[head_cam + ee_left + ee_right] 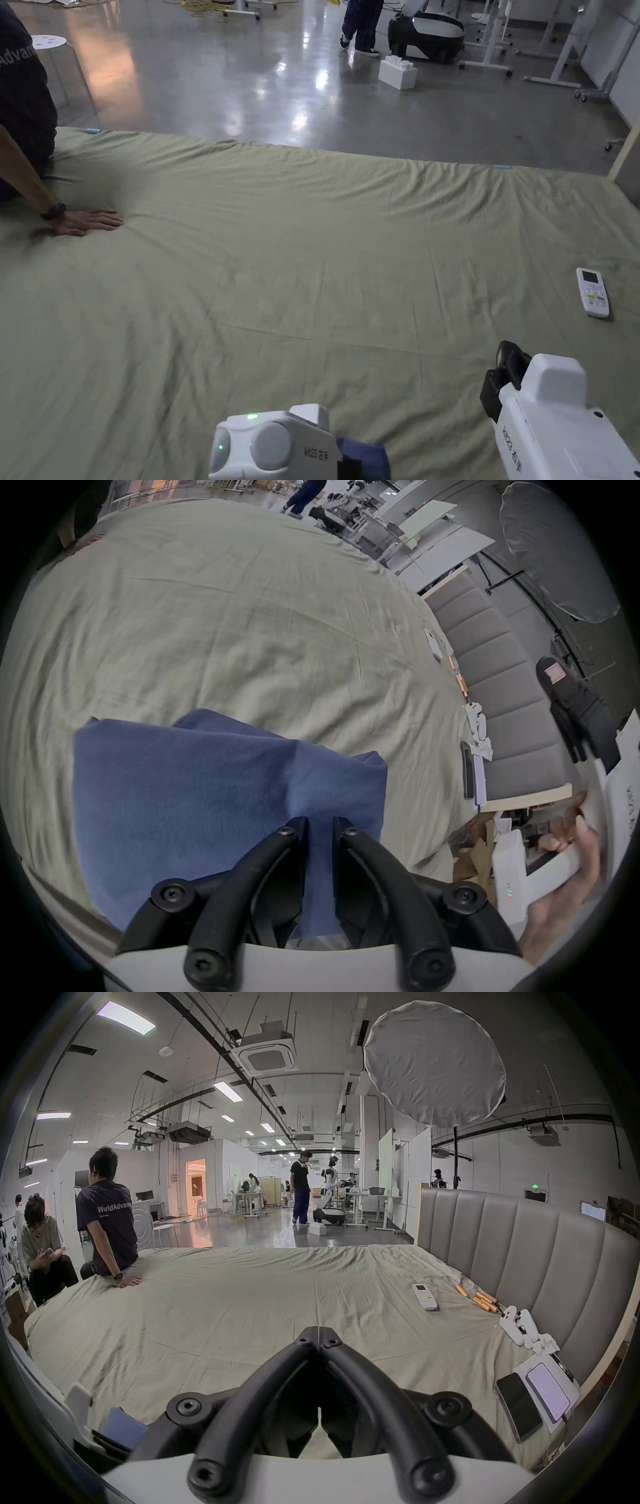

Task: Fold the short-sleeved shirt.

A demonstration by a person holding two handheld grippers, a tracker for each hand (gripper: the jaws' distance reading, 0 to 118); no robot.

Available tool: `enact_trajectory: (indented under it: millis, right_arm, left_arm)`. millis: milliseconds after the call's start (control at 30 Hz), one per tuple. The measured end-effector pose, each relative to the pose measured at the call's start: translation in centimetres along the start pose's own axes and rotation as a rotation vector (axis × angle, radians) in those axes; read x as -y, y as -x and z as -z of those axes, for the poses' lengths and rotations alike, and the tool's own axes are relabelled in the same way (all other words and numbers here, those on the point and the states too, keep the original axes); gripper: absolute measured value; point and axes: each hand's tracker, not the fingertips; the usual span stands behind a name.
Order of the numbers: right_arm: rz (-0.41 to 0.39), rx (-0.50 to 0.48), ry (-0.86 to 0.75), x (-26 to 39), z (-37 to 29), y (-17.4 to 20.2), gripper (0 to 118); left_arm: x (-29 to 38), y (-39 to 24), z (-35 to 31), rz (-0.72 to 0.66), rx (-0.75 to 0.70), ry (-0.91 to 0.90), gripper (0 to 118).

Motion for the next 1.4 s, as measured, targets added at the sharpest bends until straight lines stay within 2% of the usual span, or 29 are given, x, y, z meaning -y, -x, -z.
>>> enact_trajectory:
  millis: [300,433,700,933,1033,1200,1400]
  right_arm:
    - [0.003,0.0,-0.004,-0.2,-0.1,-0.1,0]
    - [-0.002,-0.006,-0.02,-0.8,-0.4,0.1,0]
    - [-0.009,-0.02,-0.068,-2.6,-0.6,0.8,0]
    - [-0.012,-0.017,-0.134,-4.8,-0.7,1.9,0]
    - [-0.04,0.006,-0.192,-5.8,-1.0,2.5,0]
    - [-0.068,0.016,-0.231,-6.9,-1.3,2.9,0]
    - [-0.079,0.022,-0.237,-7.1,-1.5,2.6,0]
  left_arm:
    - [0.7,0.7,1.3,0.034,0.014,-0.041,9]
    - [0.4,1.6,-1.8,0.052,0.088,-0.076,9]
    - [-1.5,2.6,-10.9,0.177,0.075,-0.369,9]
    - [-2.4,2.7,-15.6,0.339,-0.256,-0.824,9]
    - [-2.5,3.0,-16.5,0.36,-0.37,-1.003,9]
    - [-3.4,3.9,-17.5,0.307,-0.442,-1.096,9]
    - [-3.8,5.7,-18.1,0.286,-0.458,-1.068,9]
